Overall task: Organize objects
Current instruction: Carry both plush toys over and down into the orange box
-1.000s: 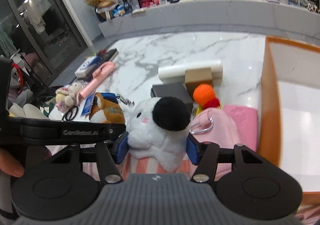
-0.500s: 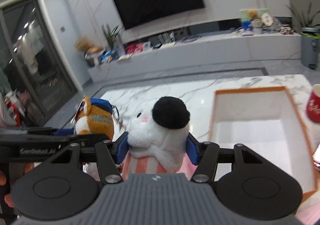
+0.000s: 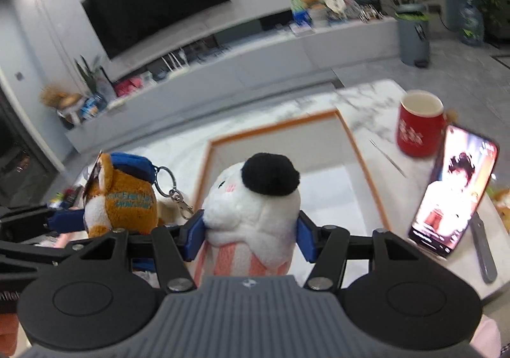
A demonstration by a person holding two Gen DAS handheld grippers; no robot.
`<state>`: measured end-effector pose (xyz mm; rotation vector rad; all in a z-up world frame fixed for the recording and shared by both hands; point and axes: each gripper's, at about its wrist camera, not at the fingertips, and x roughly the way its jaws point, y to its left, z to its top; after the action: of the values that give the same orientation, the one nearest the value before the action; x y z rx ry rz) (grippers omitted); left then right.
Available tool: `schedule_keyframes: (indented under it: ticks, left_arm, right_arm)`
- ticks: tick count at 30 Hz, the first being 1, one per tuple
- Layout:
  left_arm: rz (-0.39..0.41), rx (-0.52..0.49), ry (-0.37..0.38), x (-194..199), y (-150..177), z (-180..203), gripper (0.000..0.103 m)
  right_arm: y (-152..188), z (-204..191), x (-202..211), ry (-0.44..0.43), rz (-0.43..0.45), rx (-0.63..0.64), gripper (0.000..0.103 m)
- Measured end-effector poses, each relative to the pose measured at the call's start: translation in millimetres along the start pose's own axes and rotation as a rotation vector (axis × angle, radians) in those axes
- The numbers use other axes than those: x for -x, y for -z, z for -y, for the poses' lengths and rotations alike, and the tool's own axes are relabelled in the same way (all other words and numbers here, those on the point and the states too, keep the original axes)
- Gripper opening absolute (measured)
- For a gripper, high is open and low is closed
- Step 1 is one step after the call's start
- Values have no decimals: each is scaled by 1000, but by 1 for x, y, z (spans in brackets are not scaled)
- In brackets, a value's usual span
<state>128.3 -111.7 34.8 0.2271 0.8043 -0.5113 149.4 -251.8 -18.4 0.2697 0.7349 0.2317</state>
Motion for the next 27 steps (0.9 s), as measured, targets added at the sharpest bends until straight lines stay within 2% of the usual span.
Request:
schedule_keyframes:
  ticks: [5,14,20,27]
  left_arm:
    - [-119,-149,-31,-41,2,21,68]
    - [-283,-286,-28,-94,-2,35,68]
    - [-338,-365,-70,-114,5,45,69]
    - [-389,-389,-80,-131,17,48,70]
  right_arm:
    - [6,12,-29,36,-79,36,60]
    - [3,26,-64,21,-229,50,60]
    - [3,33,-83,19,-326,25,60]
    - [12,37,-102,34,-395,10,61]
